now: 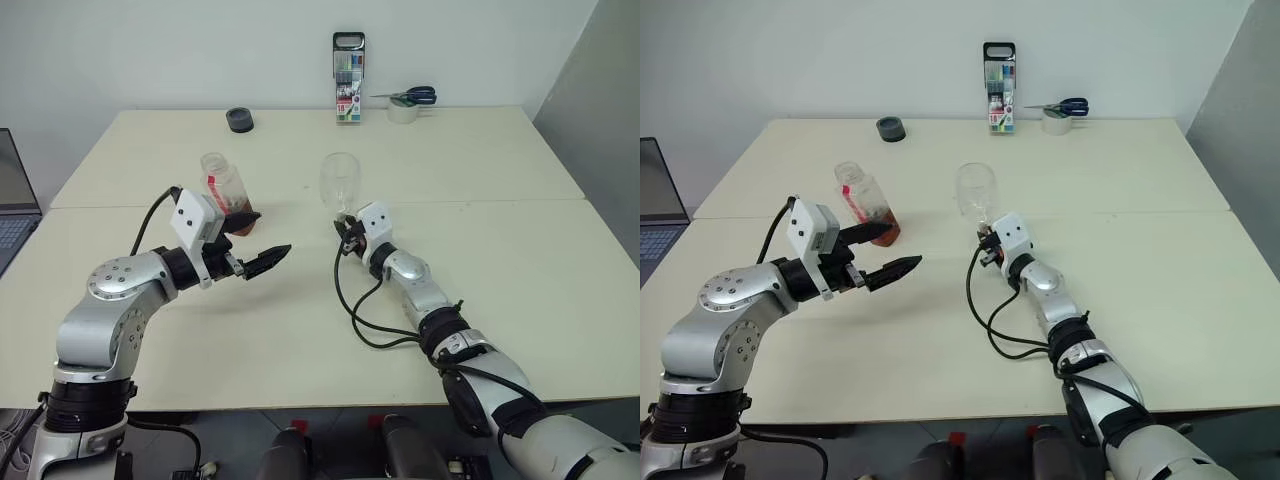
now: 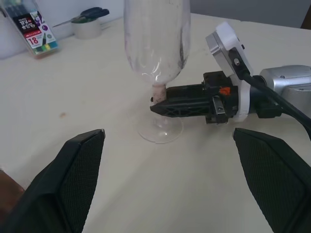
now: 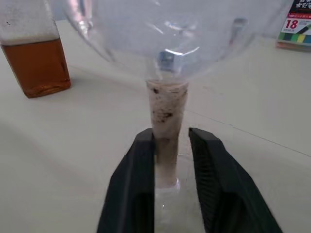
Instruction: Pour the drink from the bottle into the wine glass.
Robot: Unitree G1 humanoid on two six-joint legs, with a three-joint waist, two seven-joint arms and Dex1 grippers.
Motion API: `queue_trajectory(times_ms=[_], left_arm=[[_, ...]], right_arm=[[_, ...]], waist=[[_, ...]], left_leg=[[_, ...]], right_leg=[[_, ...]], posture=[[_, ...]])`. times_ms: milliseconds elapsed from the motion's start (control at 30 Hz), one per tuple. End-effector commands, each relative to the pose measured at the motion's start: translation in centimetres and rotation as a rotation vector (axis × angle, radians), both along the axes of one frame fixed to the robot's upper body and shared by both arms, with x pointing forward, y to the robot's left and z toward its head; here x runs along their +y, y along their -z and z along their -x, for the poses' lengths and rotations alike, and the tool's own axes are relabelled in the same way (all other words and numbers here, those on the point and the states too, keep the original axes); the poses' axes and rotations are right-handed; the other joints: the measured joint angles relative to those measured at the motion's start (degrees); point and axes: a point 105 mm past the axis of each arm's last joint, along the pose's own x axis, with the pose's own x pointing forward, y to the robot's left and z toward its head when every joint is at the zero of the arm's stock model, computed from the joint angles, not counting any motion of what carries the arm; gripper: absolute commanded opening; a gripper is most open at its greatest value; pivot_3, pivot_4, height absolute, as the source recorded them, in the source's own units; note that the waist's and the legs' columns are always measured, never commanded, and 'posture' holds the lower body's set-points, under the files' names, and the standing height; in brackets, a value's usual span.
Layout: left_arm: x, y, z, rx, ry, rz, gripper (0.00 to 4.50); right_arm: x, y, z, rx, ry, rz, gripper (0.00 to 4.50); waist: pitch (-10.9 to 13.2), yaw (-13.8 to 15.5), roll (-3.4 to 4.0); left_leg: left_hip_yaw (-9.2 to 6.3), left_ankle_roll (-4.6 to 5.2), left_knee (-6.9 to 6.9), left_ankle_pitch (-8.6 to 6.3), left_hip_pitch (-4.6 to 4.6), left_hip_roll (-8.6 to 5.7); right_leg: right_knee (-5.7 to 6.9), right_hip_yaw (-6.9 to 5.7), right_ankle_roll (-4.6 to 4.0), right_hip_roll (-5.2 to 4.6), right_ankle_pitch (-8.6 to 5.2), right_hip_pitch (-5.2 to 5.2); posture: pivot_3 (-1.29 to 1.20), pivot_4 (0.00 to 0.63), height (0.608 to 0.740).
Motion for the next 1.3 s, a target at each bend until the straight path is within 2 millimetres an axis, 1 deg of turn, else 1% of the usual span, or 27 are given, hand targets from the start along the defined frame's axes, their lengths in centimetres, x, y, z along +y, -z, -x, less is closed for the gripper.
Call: queue_trajectory(times_ms=[33,200,233,400,600,700,833,900,933,967,1067,1200,1300], left_arm=[[-0.5,-1.9,0.3,-0.072,0.018,0.012,4.50],[-0.8,-2.1,0.2,-0.081,0.025,0.021,4.50],[-0.8,-2.2,0.1,-0.084,0.025,0.024,4.50],[-1.1,-2.7,-0.1,-0.096,0.023,0.042,4.50],[-1.5,-2.9,-0.2,-0.102,0.027,0.060,4.50],[-1.5,-2.8,-0.3,-0.102,0.015,0.066,4.50],[-1.3,-2.0,-0.6,-0.092,-0.024,0.084,4.50],[-1.1,-0.9,-0.7,-0.076,-0.052,0.073,4.50],[-1.1,-0.7,-0.7,-0.073,-0.059,0.070,4.50],[-0.8,0.0,-0.7,-0.065,-0.081,0.058,4.50],[2.1,3.6,-1.3,-0.009,-0.275,0.049,4.50],[4.2,6.0,-1.7,0.002,-0.437,0.047,4.50],[4.8,7.1,-1.9,0.009,-0.494,0.046,4.50]], right_arm=[[0.3,-1.0,0.1,-0.038,-0.014,-0.016,2.48],[0.2,-1.2,0.1,-0.041,-0.017,-0.019,4.26],[0.1,-1.2,0.2,-0.044,-0.019,-0.017,4.46],[-0.2,-1.6,0.5,-0.058,-0.047,-0.008,4.46],[-1.2,-2.1,1.6,-0.068,-0.090,0.019,4.46],[-2.1,-2.0,2.4,-0.076,-0.110,0.076,4.46],[-4.1,-1.8,3.8,-0.076,-0.118,0.166,4.46],[-4.8,-1.3,5.0,-0.036,-0.156,0.211,4.46],[-5.0,-1.2,5.4,-0.022,-0.167,0.222,4.46],[-5.2,-1.3,6.0,-0.020,-0.187,0.231,4.46],[-6.2,-2.6,9.5,-0.060,-0.286,0.272,4.46],[-6.4,-3.7,12.4,-0.091,-0.378,0.352,4.46],[-6.1,-4.6,14.2,-0.093,-0.446,0.368,4.46]], waist=[[0.0,0.0,0.00],[0.0,0.0,0.00],[0.0,0.0,0.00],[0.0,0.0,0.00],[0.0,0.1,0.00],[0.0,0.2,0.00],[0.0,0.3,0.00],[0.0,0.4,0.00],[0.0,0.4,-0.01],[0.0,0.4,0.00],[0.0,0.5,0.03],[0.0,0.9,-0.01],[0.0,1.6,-0.06]], left_leg=[[0.00,0.00,0.00,0.00,0.00,0.00],[0.00,0.00,0.00,0.00,0.00,0.00],[-0.01,0.00,0.00,0.00,0.00,0.00],[-0.01,0.00,0.00,0.00,-0.01,0.00],[-0.01,0.00,0.01,0.00,-0.02,0.00],[-0.02,0.00,0.01,0.00,-0.02,-0.01],[-0.02,0.01,0.03,-0.01,-0.05,-0.01],[-0.02,0.01,0.03,-0.01,-0.05,-0.01],[0.00,0.03,0.02,-0.02,-0.05,-0.02],[-0.01,0.04,0.03,-0.02,-0.05,-0.01],[-0.03,0.10,-0.02,-0.06,-0.05,0.00],[-0.05,0.23,0.05,-0.13,-0.10,0.00],[-0.05,0.23,0.10,-0.13,-0.10,0.00]], right_leg=[[0.00,0.00,0.00,0.00,0.00,0.00],[0.00,0.00,0.00,0.00,0.00,0.00],[0.00,0.00,0.00,0.00,0.00,0.00],[0.00,0.00,0.00,0.00,0.00,0.00],[-0.01,0.00,0.00,-0.01,0.00,0.00],[0.00,-0.01,0.00,-0.01,0.00,0.00],[-0.03,-0.01,0.00,-0.02,0.00,0.01],[-0.05,0.00,0.00,-0.04,0.00,0.02],[-0.07,0.00,0.00,-0.05,0.00,0.02],[-0.07,0.00,0.00,-0.05,0.00,0.02],[-0.13,-0.02,0.00,-0.04,0.00,0.02],[-0.22,-0.04,0.00,-0.07,0.00,0.03],[-0.24,-0.06,0.01,-0.08,0.00,0.08]], posture=[[0.00,0.150,0.740],[0.00,0.150,0.740],[0.00,0.150,0.740],[0.00,0.150,0.740],[0.00,0.150,0.740],[0.00,0.150,0.740],[0.00,0.150,0.740],[0.00,0.150,0.740],[0.00,0.150,0.740],[0.00,0.150,0.740],[0.00,0.150,0.740],[0.00,0.150,0.740],[0.00,0.150,0.740]])
